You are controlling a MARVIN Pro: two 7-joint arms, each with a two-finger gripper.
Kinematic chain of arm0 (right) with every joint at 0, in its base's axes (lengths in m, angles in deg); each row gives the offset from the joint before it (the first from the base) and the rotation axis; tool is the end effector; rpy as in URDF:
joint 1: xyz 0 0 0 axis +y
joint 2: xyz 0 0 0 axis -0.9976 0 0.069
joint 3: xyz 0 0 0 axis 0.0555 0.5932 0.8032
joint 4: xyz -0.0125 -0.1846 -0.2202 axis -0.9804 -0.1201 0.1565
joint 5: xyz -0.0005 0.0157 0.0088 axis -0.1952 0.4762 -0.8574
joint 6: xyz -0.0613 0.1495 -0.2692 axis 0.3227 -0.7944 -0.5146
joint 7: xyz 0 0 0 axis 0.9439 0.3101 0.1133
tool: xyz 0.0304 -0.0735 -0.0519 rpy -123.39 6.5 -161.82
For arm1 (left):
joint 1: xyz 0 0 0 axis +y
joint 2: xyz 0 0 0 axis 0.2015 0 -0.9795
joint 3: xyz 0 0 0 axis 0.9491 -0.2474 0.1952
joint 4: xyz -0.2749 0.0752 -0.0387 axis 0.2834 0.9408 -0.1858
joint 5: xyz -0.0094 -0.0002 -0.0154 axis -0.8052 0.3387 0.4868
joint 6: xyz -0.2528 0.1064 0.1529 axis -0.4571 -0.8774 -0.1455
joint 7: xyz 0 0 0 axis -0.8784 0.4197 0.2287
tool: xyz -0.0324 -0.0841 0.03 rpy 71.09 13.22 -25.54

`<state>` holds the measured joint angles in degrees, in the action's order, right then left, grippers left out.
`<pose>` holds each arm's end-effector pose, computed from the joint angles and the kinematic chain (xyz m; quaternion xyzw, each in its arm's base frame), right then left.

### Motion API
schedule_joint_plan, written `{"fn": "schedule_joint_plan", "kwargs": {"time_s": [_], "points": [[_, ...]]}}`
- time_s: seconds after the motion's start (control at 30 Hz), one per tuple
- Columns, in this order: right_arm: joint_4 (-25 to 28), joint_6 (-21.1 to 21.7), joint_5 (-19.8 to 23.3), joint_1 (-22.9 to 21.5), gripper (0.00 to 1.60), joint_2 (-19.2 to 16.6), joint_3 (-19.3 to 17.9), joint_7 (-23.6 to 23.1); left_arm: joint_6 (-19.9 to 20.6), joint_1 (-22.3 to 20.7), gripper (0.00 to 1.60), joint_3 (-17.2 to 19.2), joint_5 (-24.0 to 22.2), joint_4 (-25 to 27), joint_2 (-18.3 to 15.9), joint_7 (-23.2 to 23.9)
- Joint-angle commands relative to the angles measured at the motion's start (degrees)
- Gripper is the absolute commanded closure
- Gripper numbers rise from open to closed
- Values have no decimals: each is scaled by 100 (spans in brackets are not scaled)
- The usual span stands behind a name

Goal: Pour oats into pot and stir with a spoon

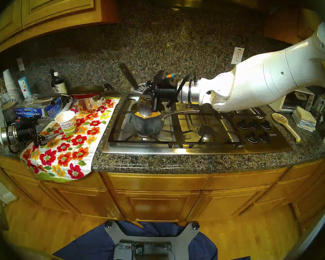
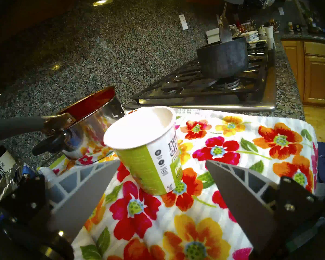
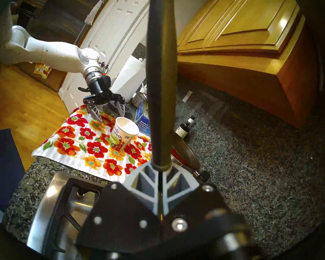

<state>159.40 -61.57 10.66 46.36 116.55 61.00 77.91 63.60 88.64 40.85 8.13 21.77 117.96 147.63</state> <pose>0.4595 0.0653 -0.0553 -0.4302 -0.6063 -0.6312 0.2212 0.3625 0.3559 -0.1682 0.6766 -0.4381 0.5816 0.1096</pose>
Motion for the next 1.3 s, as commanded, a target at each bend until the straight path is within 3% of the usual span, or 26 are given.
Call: {"fn": "schedule_joint_plan", "kwargs": {"time_s": [0.0,0.63,1.27], "points": [[42,-20,60,-55,160,30,-129,90,-5,-144,0,61,-129,69,-100,-14],[-734,-91,-12,785,160,401,-136,291,-6,-139,0,56,-133,71,-103,-14],[-1771,-112,-52,1203,160,626,-79,105,-6,-137,0,55,-134,72,-104,-14]]}}
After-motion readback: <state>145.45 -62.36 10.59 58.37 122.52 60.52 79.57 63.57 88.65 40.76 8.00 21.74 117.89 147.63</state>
